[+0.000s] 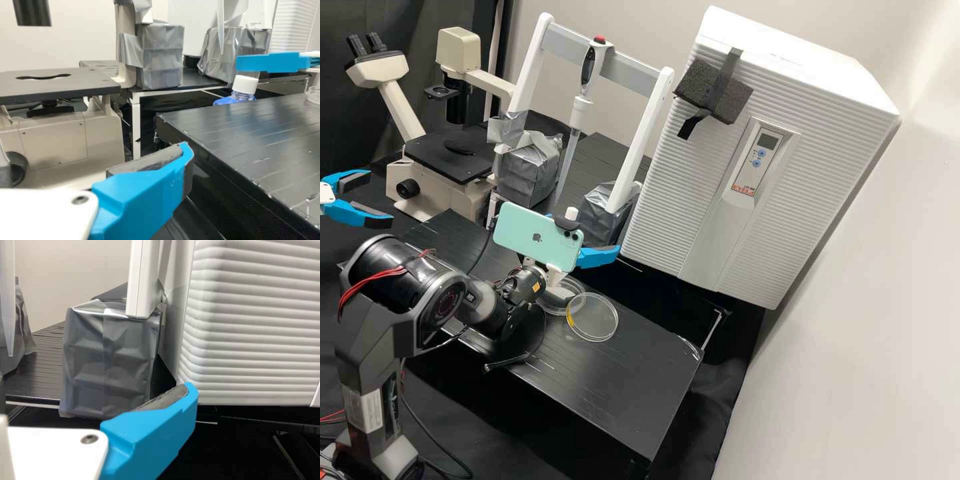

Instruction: Open the bottle

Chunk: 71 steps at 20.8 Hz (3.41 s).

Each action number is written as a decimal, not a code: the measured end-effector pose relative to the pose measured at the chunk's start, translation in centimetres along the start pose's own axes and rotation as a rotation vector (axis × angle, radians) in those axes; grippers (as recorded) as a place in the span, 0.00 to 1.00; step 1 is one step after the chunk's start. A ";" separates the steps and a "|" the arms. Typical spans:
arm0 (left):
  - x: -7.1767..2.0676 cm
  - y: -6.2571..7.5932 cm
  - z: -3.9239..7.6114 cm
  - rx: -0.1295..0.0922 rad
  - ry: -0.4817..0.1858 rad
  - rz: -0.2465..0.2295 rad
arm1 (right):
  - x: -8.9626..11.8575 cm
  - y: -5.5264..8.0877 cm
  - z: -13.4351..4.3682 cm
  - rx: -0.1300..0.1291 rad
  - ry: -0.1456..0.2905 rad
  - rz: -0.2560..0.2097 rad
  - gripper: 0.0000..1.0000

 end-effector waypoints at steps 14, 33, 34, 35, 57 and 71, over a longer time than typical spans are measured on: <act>0.24 -0.3 -0.1 -0.004 -0.007 -0.018 | -2.0 0.5 -1.3 0.004 0.044 0.008 1.00; 0.49 -0.6 -0.1 0.006 -0.036 -0.041 | -4.1 -3.5 -4.0 -0.020 0.141 -0.139 1.00; 0.45 -0.6 -0.1 0.005 -0.036 -0.043 | -4.0 -3.5 -4.0 -0.020 0.141 -0.139 1.00; 0.42 -0.7 -0.1 0.004 -0.035 -0.044 | -3.8 -3.5 -4.1 -0.020 0.143 -0.136 1.00; 0.45 -0.5 -0.4 0.005 -0.024 -0.037 | -2.4 -3.3 -3.1 -0.014 0.090 -0.111 0.00; 1.03 -0.1 -0.7 0.015 -0.030 -0.022 | -2.7 -3.7 -2.9 -0.010 0.081 -0.123 0.00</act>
